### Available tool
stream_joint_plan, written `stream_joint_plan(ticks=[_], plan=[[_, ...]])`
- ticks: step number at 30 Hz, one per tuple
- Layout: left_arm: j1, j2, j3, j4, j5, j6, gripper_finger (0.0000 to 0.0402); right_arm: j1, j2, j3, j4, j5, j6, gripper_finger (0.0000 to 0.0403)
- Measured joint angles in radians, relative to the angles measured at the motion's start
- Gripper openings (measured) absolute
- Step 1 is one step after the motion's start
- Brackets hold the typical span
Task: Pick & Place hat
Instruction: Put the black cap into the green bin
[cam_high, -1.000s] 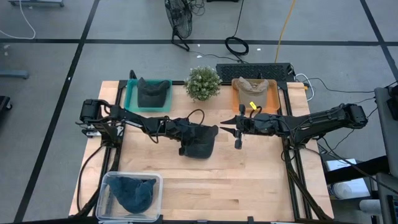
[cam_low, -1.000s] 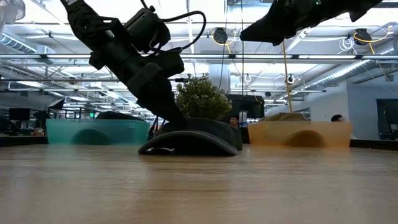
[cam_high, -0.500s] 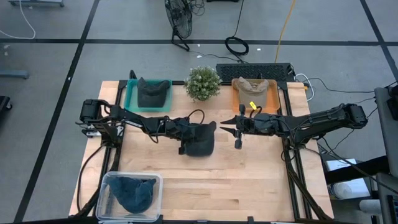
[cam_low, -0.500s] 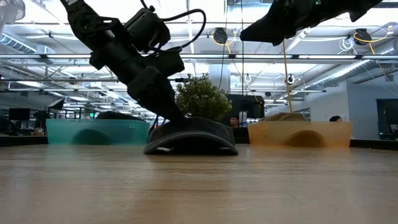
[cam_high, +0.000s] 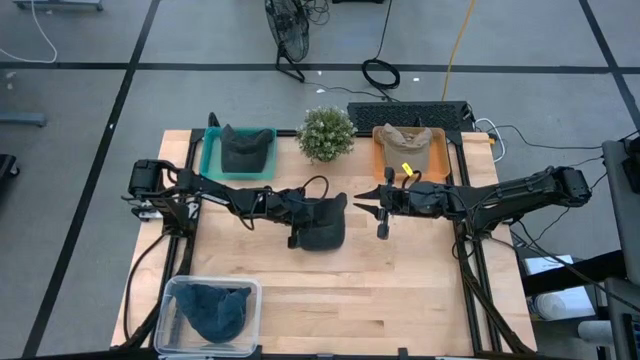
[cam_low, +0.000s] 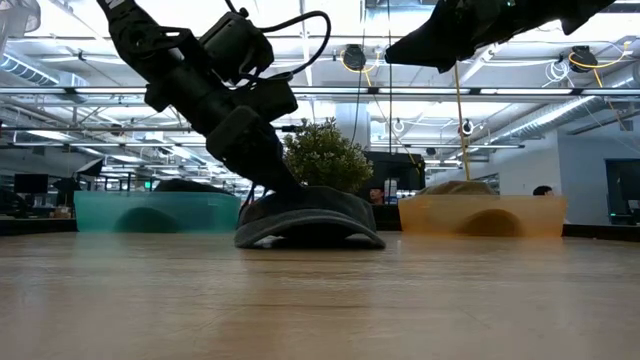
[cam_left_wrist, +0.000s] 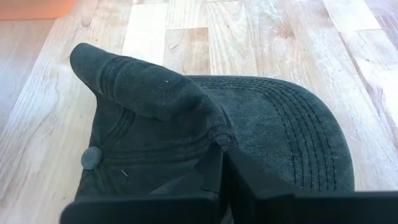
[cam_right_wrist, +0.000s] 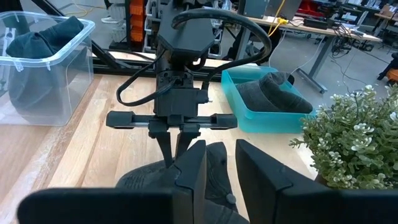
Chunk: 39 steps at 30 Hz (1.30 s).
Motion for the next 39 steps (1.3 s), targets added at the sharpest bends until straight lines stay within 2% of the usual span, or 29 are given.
stream_joint_plan(ticks=[4,16,22,28,31,39], plan=[[0.000,0.000,0.000,0.000,0.000,0.000,0.0018,0.000,0.000,0.000,0.000,0.000,0.000,0.0075],[0.000,0.000,0.000,0.000,-0.004,0.003,0.0007,0.000,0.000,0.000,0.000,0.000,-0.004,0.0075],[0.000,-0.014,0.000,0.004,-0.080,0.054,0.0020,0.000,0.000,0.000,0.000,0.000,-0.004,0.0075],[-0.002,-0.092,0.000,-0.010,-0.090,0.038,0.0006,0.000,0.000,0.000,-0.001,0.000,-0.004,0.0075],[-0.009,-0.148,0.000,-0.019,-0.089,0.012,0.0013,0.000,0.000,0.000,-0.005,0.000,-0.004,0.0075],[-0.057,-0.310,0.000,-0.146,-0.101,-0.008,0.0006,0.000,0.000,0.000,-0.005,0.000,-0.004,0.0075]])
